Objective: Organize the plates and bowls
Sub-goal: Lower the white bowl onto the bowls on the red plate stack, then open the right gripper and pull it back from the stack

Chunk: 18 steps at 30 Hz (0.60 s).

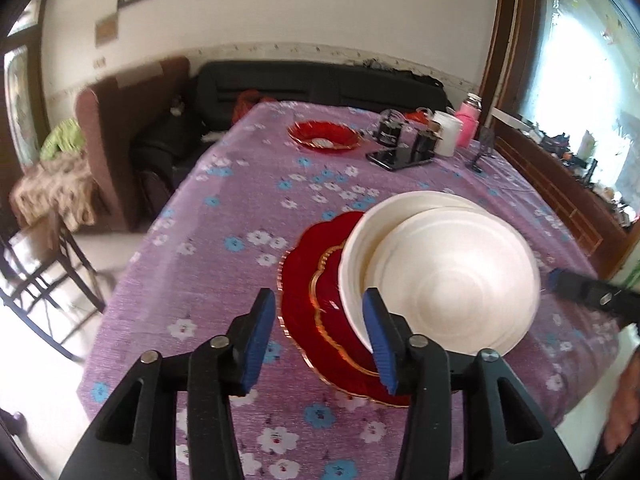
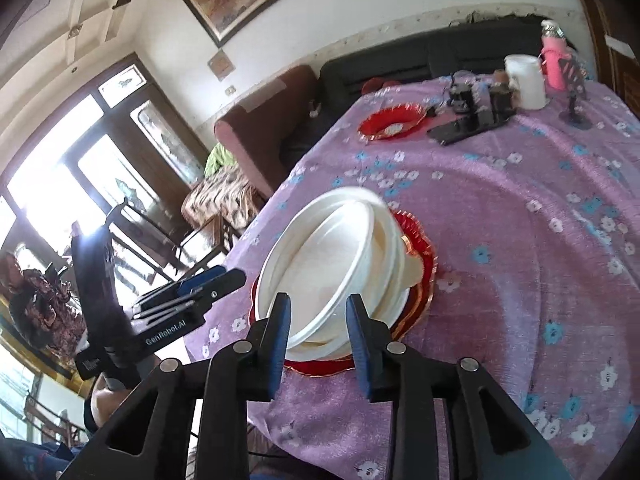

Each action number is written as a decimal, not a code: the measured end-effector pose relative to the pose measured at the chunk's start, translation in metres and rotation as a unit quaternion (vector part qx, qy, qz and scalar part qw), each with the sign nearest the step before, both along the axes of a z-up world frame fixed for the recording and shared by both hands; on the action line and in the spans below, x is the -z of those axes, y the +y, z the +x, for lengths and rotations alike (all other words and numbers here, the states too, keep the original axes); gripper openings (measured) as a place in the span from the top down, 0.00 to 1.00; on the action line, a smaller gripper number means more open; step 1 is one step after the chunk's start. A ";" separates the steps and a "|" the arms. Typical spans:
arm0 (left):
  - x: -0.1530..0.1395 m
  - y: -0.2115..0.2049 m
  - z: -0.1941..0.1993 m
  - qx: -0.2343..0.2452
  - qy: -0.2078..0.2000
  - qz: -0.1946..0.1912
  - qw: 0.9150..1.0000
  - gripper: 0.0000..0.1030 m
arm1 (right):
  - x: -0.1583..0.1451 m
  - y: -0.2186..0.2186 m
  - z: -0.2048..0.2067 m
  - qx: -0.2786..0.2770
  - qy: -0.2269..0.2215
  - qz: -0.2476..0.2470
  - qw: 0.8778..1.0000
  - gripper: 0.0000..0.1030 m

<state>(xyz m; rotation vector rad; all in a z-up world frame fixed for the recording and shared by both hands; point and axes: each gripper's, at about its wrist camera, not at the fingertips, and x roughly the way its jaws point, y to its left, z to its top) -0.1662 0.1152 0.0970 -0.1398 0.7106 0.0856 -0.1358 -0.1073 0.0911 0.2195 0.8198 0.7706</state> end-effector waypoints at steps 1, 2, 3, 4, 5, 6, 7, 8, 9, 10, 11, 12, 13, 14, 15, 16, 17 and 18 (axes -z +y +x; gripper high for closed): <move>0.000 -0.002 -0.004 -0.004 -0.008 0.011 1.000 0.54 | -0.001 -0.004 -0.003 0.008 -0.005 0.004 1.000 0.66; 0.001 -0.005 -0.008 -0.009 -0.015 0.022 1.000 0.51 | -0.001 -0.008 -0.006 0.016 -0.011 0.006 1.000 0.62; 0.001 -0.007 -0.011 -0.012 -0.019 0.028 0.999 0.47 | -0.001 -0.013 -0.010 0.028 -0.016 0.007 0.999 0.61; 0.002 -0.010 -0.015 -0.018 -0.027 0.037 0.999 0.44 | 0.001 -0.016 -0.014 0.037 -0.019 0.007 0.999 0.58; 0.003 -0.012 -0.019 -0.023 -0.035 0.047 0.998 0.39 | 0.004 -0.019 -0.018 0.046 -0.021 0.006 0.999 0.57; 0.004 -0.015 -0.023 -0.027 -0.040 0.056 0.997 0.35 | 0.006 -0.021 -0.020 0.051 -0.018 0.005 0.999 0.57; 0.006 -0.018 -0.027 -0.028 -0.043 0.065 0.997 0.34 | 0.010 -0.022 -0.022 0.053 -0.012 0.005 0.999 0.57; 0.007 -0.021 -0.029 -0.029 -0.046 0.071 0.996 0.34 | 0.014 -0.022 -0.024 0.053 -0.006 0.007 0.999 0.57; 0.009 -0.024 -0.032 -0.028 -0.048 0.074 0.996 0.34 | 0.016 -0.022 -0.026 0.053 -0.003 0.007 0.999 0.57; 0.011 -0.026 -0.034 -0.025 -0.048 0.075 0.996 0.34 | 0.017 -0.022 -0.029 0.054 -0.001 0.007 0.999 0.57; 0.013 -0.028 -0.036 -0.022 -0.047 0.076 0.996 0.34 | 0.018 -0.022 -0.033 0.056 -0.001 0.004 0.998 0.57; 0.015 -0.029 -0.039 -0.021 -0.047 0.078 0.996 0.34 | 0.018 -0.023 -0.035 0.057 -0.002 0.003 0.998 0.57; 0.016 -0.031 -0.041 -0.021 -0.048 0.081 0.995 0.34 | 0.018 -0.022 -0.039 0.059 -0.005 0.002 0.998 0.57; 0.017 -0.031 -0.044 -0.022 -0.049 0.085 0.995 0.34 | 0.018 -0.022 -0.042 0.059 -0.007 -0.001 0.998 0.57; 0.018 -0.032 -0.046 -0.022 -0.050 0.089 0.995 0.34 | 0.017 -0.022 -0.045 0.060 -0.008 -0.002 0.998 0.57; 0.018 -0.033 -0.048 -0.024 -0.052 0.094 0.994 0.34 | 0.017 -0.021 -0.048 0.061 -0.008 -0.003 0.998 0.56; 0.018 -0.035 -0.050 -0.025 -0.053 0.097 0.994 0.34 | 0.017 -0.021 -0.050 0.061 -0.009 -0.005 0.998 0.55; 0.019 -0.036 -0.052 -0.026 -0.055 0.100 0.993 0.34 | 0.017 -0.020 -0.052 0.062 -0.010 -0.006 0.998 0.54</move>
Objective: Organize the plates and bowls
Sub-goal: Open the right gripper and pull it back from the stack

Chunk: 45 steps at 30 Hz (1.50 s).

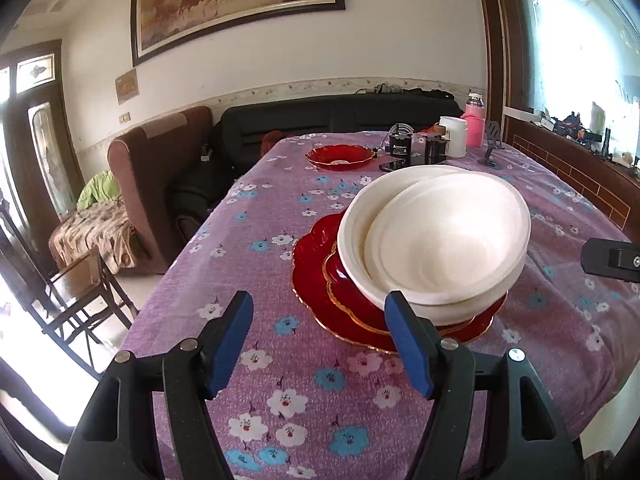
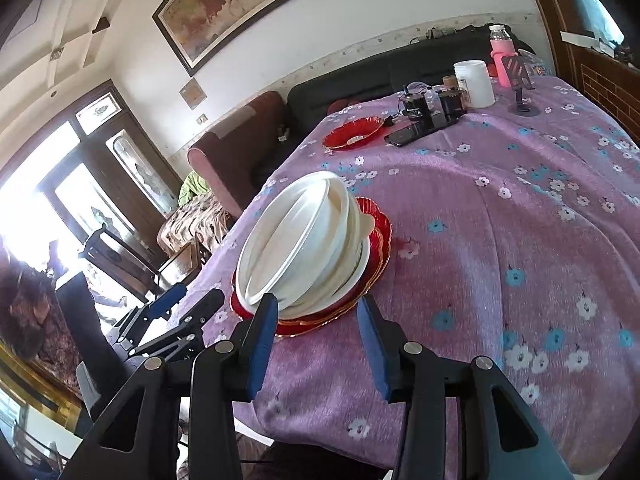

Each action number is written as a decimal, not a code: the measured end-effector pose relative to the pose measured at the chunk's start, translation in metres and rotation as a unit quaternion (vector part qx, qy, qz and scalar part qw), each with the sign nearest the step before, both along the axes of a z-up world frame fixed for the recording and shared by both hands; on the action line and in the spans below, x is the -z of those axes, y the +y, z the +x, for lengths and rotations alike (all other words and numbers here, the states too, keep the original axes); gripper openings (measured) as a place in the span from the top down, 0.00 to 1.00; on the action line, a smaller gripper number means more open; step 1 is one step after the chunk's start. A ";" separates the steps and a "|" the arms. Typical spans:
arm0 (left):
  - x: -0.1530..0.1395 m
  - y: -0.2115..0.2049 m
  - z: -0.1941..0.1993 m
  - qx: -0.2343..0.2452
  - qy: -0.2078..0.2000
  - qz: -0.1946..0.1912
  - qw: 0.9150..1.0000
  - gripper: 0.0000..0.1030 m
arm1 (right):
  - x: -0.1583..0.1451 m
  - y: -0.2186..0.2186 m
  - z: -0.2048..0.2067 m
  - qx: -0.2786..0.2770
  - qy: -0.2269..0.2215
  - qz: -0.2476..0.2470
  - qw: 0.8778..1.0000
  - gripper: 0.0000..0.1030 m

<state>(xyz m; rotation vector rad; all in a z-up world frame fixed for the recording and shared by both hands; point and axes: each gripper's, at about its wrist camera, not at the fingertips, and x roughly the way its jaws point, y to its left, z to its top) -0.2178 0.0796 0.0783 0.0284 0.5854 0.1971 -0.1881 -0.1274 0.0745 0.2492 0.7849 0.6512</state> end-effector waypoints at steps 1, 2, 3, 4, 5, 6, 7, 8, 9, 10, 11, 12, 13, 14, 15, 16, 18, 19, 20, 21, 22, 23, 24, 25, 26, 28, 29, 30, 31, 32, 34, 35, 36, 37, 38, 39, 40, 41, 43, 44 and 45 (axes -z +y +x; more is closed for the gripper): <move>0.000 -0.001 -0.001 -0.001 -0.001 0.003 1.000 0.33 | 0.000 0.001 -0.003 0.001 0.000 -0.002 1.000 0.52; 0.001 -0.002 -0.002 0.001 -0.001 0.004 1.000 0.33 | 0.000 0.002 -0.005 0.001 0.000 -0.001 1.000 0.52; 0.002 -0.003 -0.003 0.001 -0.002 0.005 1.000 0.32 | 0.000 0.002 -0.006 0.000 -0.001 -0.001 1.000 0.52; 0.002 -0.005 -0.005 0.000 -0.003 0.010 1.000 0.31 | 0.000 0.004 -0.008 -0.002 -0.003 -0.004 1.000 0.51; 0.003 -0.006 -0.006 0.001 -0.002 0.012 1.000 0.29 | 0.000 0.005 -0.009 -0.001 -0.005 -0.006 1.000 0.51; 0.003 -0.007 -0.006 0.001 -0.003 0.015 1.000 0.28 | 0.001 0.006 -0.010 -0.001 -0.006 -0.007 1.000 0.50; 0.004 -0.009 -0.007 -0.004 -0.007 0.022 1.000 0.28 | 0.001 0.007 -0.010 -0.002 -0.007 -0.008 1.000 0.49; 0.004 -0.010 -0.008 -0.008 -0.010 0.031 0.999 0.26 | 0.002 0.008 -0.010 -0.002 -0.008 -0.009 1.000 0.47; 0.004 -0.012 -0.008 -0.012 -0.012 0.039 0.999 0.23 | 0.002 0.009 -0.011 -0.001 -0.009 -0.011 1.000 0.47; 0.004 -0.012 -0.008 -0.014 -0.014 0.043 0.999 0.22 | 0.004 0.010 -0.011 0.002 -0.010 -0.015 1.000 0.47; 0.004 -0.013 -0.008 -0.016 -0.016 0.047 0.999 0.21 | 0.006 0.011 -0.011 0.002 -0.008 -0.017 1.000 0.47; 0.005 -0.014 -0.008 -0.018 -0.017 0.051 0.998 0.21 | 0.008 0.012 -0.010 0.001 -0.005 -0.017 1.000 0.46; 0.006 -0.015 -0.007 -0.018 -0.017 0.053 0.998 0.21 | 0.010 0.013 -0.010 0.001 -0.003 -0.018 1.000 0.46; 0.006 -0.015 -0.008 -0.018 -0.017 0.053 0.998 0.21 | 0.011 0.014 -0.009 0.000 -0.001 -0.020 1.000 0.46; 0.006 -0.015 -0.008 -0.018 -0.017 0.054 0.998 0.20 | 0.012 0.015 -0.009 -0.001 0.000 -0.021 1.000 0.46; 0.007 -0.015 -0.008 -0.018 -0.017 0.054 0.998 0.20 | 0.013 0.016 -0.010 -0.003 0.000 -0.023 1.000 0.46; 0.008 -0.016 -0.008 -0.018 -0.016 0.055 0.998 0.20 | 0.014 0.017 -0.011 -0.004 0.000 -0.026 1.000 0.46; 0.008 -0.017 -0.008 -0.019 -0.015 0.056 0.998 0.20 | 0.014 0.017 -0.011 -0.004 0.000 -0.026 1.000 0.46; 0.009 -0.018 -0.009 -0.019 -0.015 0.057 0.998 0.20 | 0.014 0.017 -0.011 -0.003 -0.001 -0.026 1.000 0.45; 0.009 -0.019 -0.009 -0.019 -0.015 0.059 0.998 0.20 | 0.014 0.017 -0.012 -0.002 -0.001 -0.026 1.000 0.44; 0.009 -0.020 -0.010 -0.019 -0.015 0.060 0.998 0.20 | 0.014 0.017 -0.012 -0.001 -0.001 -0.026 1.000 0.43; 0.009 -0.021 -0.010 -0.020 -0.016 0.062 0.998 0.19 | 0.015 0.017 -0.013 -0.002 -0.001 -0.026 1.000 0.42; 0.009 -0.021 -0.011 -0.021 -0.017 0.063 0.998 0.18 | 0.014 0.017 -0.012 -0.002 -0.001 -0.026 1.000 0.41; 0.008 -0.021 -0.011 -0.022 -0.019 0.063 0.998 0.18 | 0.014 0.018 -0.012 -0.002 -0.001 -0.027 1.000 0.41; 0.008 -0.022 -0.012 -0.023 -0.019 0.064 0.997 0.17 | 0.014 0.018 -0.012 -0.002 -0.001 -0.027 1.000 0.41; 0.008 -0.021 -0.013 -0.024 -0.021 0.067 0.997 0.16 | 0.014 0.018 -0.012 -0.002 -0.001 -0.027 1.000 0.40; 0.008 -0.021 -0.013 -0.025 -0.021 0.068 0.997 0.16 | 0.015 0.017 -0.012 -0.002 -0.001 -0.027 1.000 0.40; 0.008 -0.021 -0.013 -0.025 -0.021 0.069 0.997 0.16 | 0.015 0.017 -0.012 -0.001 -0.001 -0.026 1.000 0.40; 0.008 -0.021 -0.013 -0.026 -0.020 0.070 0.997 0.16 | 0.016 0.017 -0.012 0.000 -0.001 -0.026 1.000 0.40; 0.009 -0.021 -0.014 -0.026 -0.020 0.070 0.997 0.16 | 0.016 0.016 -0.012 0.001 0.000 -0.026 1.000 0.40; 0.009 -0.021 -0.014 -0.026 -0.020 0.072 0.997 0.16 | 0.017 0.016 -0.011 0.002 0.003 -0.025 1.000 0.40; 0.009 -0.021 -0.015 -0.026 -0.019 0.072 0.997 0.16 | 0.016 0.017 -0.011 0.002 0.004 -0.025 1.000 0.40; 0.009 -0.021 -0.015 -0.026 -0.020 0.072 0.997 0.16 | 0.016 0.016 -0.011 0.002 0.004 -0.025 1.000 0.40; 0.009 -0.021 -0.015 -0.027 -0.020 0.072 0.997 0.16 | 0.016 0.017 -0.011 0.001 0.003 -0.025 1.000 0.40; 0.009 -0.021 -0.014 -0.027 -0.020 0.073 0.997 0.16 | 0.015 0.017 -0.011 0.001 0.003 -0.025 1.000 0.40; 0.009 -0.021 -0.014 -0.027 -0.019 0.073 0.997 0.16 | 0.015 0.017 -0.011 0.001 0.002 -0.026 1.000 0.40; 0.009 -0.021 -0.014 -0.027 -0.019 0.073 0.997 0.16 | 0.015 0.017 -0.011 0.001 0.003 -0.026 1.000 0.40; 0.009 -0.021 -0.014 -0.027 -0.019 0.072 0.997 0.16 | 0.015 0.017 -0.011 0.001 0.003 -0.025 1.000 0.40; 0.010 -0.021 -0.014 -0.028 -0.018 0.073 0.997 0.16 | 0.016 0.016 -0.010 0.002 0.005 -0.025 1.000 0.40; 0.010 -0.021 -0.015 -0.029 -0.018 0.074 0.997 0.16 | 0.016 0.016 -0.009 0.003 0.006 -0.024 1.000 0.40; 0.010 -0.021 -0.015 -0.030 -0.018 0.075 0.997 0.16 | 0.016 0.016 -0.009 0.003 0.006 -0.024 1.000 0.40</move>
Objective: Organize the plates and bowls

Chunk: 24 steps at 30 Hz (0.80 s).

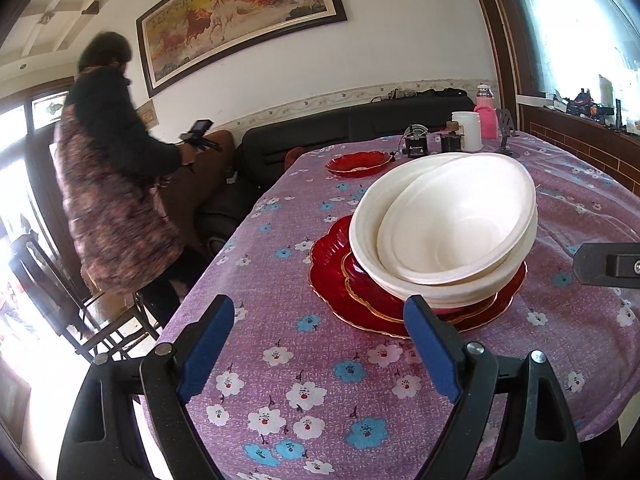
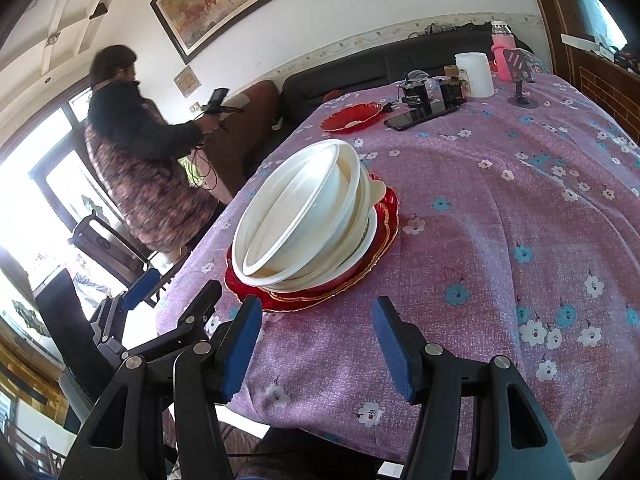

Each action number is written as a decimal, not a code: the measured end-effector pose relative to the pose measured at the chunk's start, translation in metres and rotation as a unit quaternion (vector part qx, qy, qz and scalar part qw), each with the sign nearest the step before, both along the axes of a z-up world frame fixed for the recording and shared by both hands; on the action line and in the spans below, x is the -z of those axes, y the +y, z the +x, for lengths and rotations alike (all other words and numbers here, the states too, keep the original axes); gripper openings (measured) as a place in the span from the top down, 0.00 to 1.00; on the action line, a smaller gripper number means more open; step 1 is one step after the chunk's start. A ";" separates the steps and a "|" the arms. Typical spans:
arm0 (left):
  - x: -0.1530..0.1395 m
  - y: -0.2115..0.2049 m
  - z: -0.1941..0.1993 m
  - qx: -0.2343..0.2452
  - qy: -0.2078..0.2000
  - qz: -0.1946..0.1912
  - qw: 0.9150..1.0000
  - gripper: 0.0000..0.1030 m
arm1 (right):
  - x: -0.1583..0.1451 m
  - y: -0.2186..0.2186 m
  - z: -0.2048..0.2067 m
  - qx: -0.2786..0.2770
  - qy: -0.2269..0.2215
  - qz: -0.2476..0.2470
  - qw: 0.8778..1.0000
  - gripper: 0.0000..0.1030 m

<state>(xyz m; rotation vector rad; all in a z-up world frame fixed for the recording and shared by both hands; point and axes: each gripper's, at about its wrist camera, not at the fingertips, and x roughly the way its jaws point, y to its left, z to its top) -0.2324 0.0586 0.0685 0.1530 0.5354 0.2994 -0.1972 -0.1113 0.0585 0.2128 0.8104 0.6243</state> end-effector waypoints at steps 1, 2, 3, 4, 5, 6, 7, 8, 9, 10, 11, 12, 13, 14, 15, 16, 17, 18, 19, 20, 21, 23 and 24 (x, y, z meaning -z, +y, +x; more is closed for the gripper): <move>0.000 0.000 0.000 0.000 0.000 0.001 1.000 0.16 | 0.000 0.000 0.000 0.000 0.001 0.000 1.000 0.40; 0.000 0.000 0.000 0.000 0.001 0.000 1.000 0.16 | 0.000 0.000 0.000 0.000 0.001 0.000 1.000 0.40; 0.000 0.001 0.000 0.000 0.002 -0.002 1.000 0.16 | 0.000 0.000 0.000 0.000 0.001 0.000 1.000 0.40; 0.000 0.001 0.000 0.000 0.002 -0.003 1.000 0.16 | 0.000 0.000 0.001 -0.001 0.001 0.000 1.000 0.40; 0.000 0.002 0.000 0.002 0.002 -0.003 1.000 0.16 | 0.000 0.000 0.001 -0.002 0.001 0.000 1.000 0.40; -0.001 0.004 0.001 0.005 0.004 -0.005 1.000 0.16 | 0.000 0.000 0.002 -0.002 0.002 0.001 1.000 0.40; -0.002 0.008 0.001 0.013 0.009 -0.015 1.000 0.16 | -0.001 -0.002 0.007 -0.003 0.006 0.004 1.000 0.40; -0.004 0.015 0.003 0.024 0.017 -0.036 0.999 0.16 | -0.001 -0.004 0.010 -0.004 0.010 0.005 1.000 0.40; -0.005 0.025 0.006 0.034 0.028 -0.064 0.997 0.16 | 0.000 -0.006 0.017 -0.003 0.020 0.007 1.000 0.40; -0.007 0.038 0.010 0.042 0.041 -0.099 0.993 0.16 | 0.002 -0.011 0.027 0.000 0.032 0.009 0.999 0.40; -0.007 0.052 0.015 0.047 0.052 -0.134 0.988 0.16 | 0.003 -0.013 0.033 0.001 0.039 0.010 0.999 0.40; -0.008 0.064 0.020 0.052 0.061 -0.163 0.983 0.17 | 0.005 -0.017 0.042 0.006 0.048 0.014 0.999 0.40; -0.008 0.077 0.026 0.057 0.072 -0.192 0.977 0.20 | 0.007 -0.023 0.055 0.013 0.057 0.019 0.998 0.42; -0.007 0.087 0.033 0.061 0.081 -0.217 0.971 0.26 | 0.008 -0.025 0.063 0.017 0.064 0.023 0.998 0.42; -0.007 0.095 0.041 0.070 0.091 -0.242 0.964 0.29 | 0.010 -0.027 0.072 0.018 0.071 0.027 0.997 0.42; -0.006 0.100 0.047 0.077 0.097 -0.258 0.958 0.30 | 0.012 -0.027 0.079 0.019 0.077 0.031 0.996 0.43; -0.003 0.105 0.056 0.078 0.102 -0.269 0.954 0.32 | 0.015 -0.027 0.088 0.021 0.088 0.036 0.995 0.44; 0.000 0.108 0.063 0.070 0.108 -0.269 0.955 0.38 | 0.017 -0.027 0.094 0.022 0.093 0.039 0.995 0.47; 0.004 0.112 0.073 0.063 0.117 -0.271 0.953 0.40 | 0.021 -0.026 0.103 0.028 0.100 0.040 0.994 0.53; 0.007 0.115 0.079 0.064 0.121 -0.281 0.950 0.41 | 0.023 -0.025 0.108 0.035 0.103 0.033 0.994 0.54; 0.012 0.120 0.085 0.066 0.126 -0.297 0.944 0.45 | 0.025 -0.025 0.111 0.039 0.104 0.030 0.993 0.54; 0.019 0.126 0.097 0.068 0.138 -0.326 0.933 0.52 | 0.032 -0.025 0.120 0.047 0.112 0.028 0.992 0.58; 0.022 0.126 0.101 0.072 0.142 -0.329 0.931 0.53 | 0.033 -0.025 0.122 0.047 0.114 0.027 0.992 0.59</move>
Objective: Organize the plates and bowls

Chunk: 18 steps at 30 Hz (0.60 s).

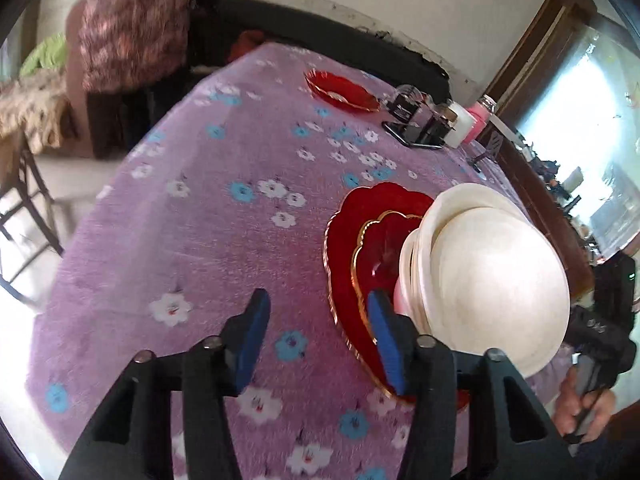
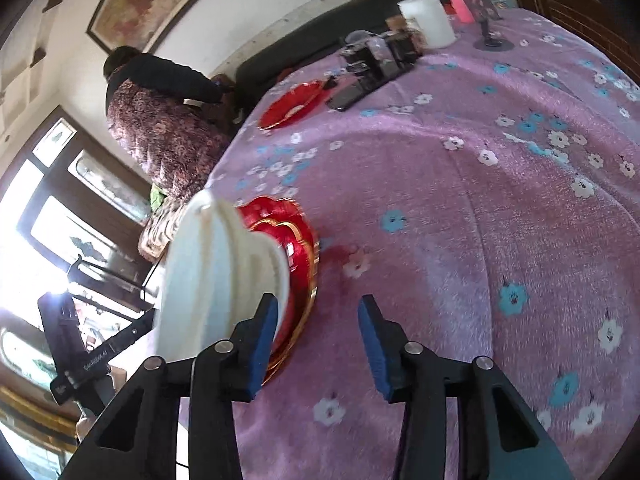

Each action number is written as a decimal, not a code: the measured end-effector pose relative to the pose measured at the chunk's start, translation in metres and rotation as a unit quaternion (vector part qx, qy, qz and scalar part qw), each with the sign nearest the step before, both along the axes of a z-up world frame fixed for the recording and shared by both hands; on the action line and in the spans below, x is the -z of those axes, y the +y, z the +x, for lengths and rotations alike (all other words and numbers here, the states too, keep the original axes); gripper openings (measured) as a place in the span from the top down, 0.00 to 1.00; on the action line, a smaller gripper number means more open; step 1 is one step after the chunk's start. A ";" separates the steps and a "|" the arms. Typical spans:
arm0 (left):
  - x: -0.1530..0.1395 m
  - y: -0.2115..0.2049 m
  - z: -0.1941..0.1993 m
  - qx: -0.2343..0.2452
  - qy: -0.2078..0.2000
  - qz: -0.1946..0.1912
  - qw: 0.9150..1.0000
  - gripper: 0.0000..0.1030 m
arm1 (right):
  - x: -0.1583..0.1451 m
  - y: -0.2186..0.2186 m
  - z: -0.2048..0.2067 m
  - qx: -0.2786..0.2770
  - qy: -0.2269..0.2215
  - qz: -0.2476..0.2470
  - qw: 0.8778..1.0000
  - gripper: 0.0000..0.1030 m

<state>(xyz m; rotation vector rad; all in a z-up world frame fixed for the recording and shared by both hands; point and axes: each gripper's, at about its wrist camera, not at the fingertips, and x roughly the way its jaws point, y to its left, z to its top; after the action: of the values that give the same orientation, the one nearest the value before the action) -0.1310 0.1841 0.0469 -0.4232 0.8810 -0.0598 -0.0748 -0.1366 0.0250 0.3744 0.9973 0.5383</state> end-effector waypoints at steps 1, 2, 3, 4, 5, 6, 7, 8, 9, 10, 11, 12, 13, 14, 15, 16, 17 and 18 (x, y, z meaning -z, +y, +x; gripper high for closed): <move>0.003 0.000 0.006 -0.002 0.004 0.005 1.000 0.53 | 0.003 0.001 0.004 0.000 0.002 -0.002 1.000 0.65; 0.004 0.001 0.009 -0.003 0.008 0.006 1.000 0.56 | 0.004 0.002 0.006 -0.002 0.002 -0.002 1.000 0.70; 0.007 0.001 0.013 -0.001 0.013 0.001 1.000 0.59 | 0.005 0.003 0.008 -0.006 0.002 -0.003 1.000 0.70; 0.009 0.003 0.016 0.002 0.018 -0.005 1.000 0.61 | 0.008 0.005 0.011 -0.007 0.006 -0.006 1.000 0.71; 0.012 0.004 0.020 0.000 0.024 -0.007 1.000 0.65 | 0.011 0.006 0.013 -0.007 0.010 -0.007 1.000 0.73; 0.013 0.005 0.022 -0.001 0.027 -0.006 1.000 0.69 | 0.013 0.008 0.015 -0.009 0.013 -0.002 1.000 0.74; 0.016 0.004 0.026 0.002 0.031 -0.004 1.000 0.70 | 0.014 0.011 0.016 -0.015 0.014 -0.001 1.000 0.79; 0.017 0.004 0.029 0.002 0.034 -0.003 0.999 0.72 | 0.015 0.014 0.017 -0.021 0.014 -0.003 1.000 0.82; 0.019 0.004 0.031 0.002 0.036 -0.004 0.999 0.72 | 0.015 0.017 0.017 -0.022 0.013 -0.006 1.000 0.82; 0.020 0.002 0.033 0.003 0.038 -0.002 0.999 0.73 | 0.016 0.019 0.017 -0.025 0.012 -0.007 1.000 0.85; 0.021 0.000 0.036 0.004 0.040 0.000 0.999 0.75 | 0.016 0.023 0.017 -0.030 0.011 -0.010 0.999 0.88; 0.022 -0.002 0.038 0.007 0.042 0.001 0.999 0.79 | 0.016 0.026 0.016 -0.031 0.010 -0.016 0.999 0.89; 0.023 -0.006 0.041 0.013 0.044 0.001 0.999 0.82 | 0.016 0.027 0.015 -0.032 0.009 -0.017 0.999 0.91; 0.023 -0.009 0.043 0.016 0.045 0.000 0.999 0.86 | 0.015 0.029 0.013 -0.031 0.005 -0.022 0.999 0.91; 0.022 -0.013 0.044 0.021 0.044 -0.002 0.999 0.91 | 0.014 0.030 0.012 -0.032 0.002 -0.026 0.999 0.91; 0.020 -0.019 0.046 0.019 0.045 0.011 0.999 0.91 | 0.014 0.029 0.012 -0.030 0.003 -0.027 0.999 0.91; 0.018 -0.023 0.048 0.018 0.044 0.020 0.999 0.91 | 0.014 0.028 0.012 -0.029 0.004 -0.028 0.999 0.91; 0.016 -0.028 0.052 0.019 0.045 0.023 0.999 0.91 | 0.015 0.026 0.014 -0.028 0.004 -0.030 0.999 0.91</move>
<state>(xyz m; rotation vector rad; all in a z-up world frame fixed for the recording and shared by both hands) -0.0795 0.1563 0.0304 -0.3681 0.9764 -0.0546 -0.0612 -0.1108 0.0103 0.2955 1.0317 0.5560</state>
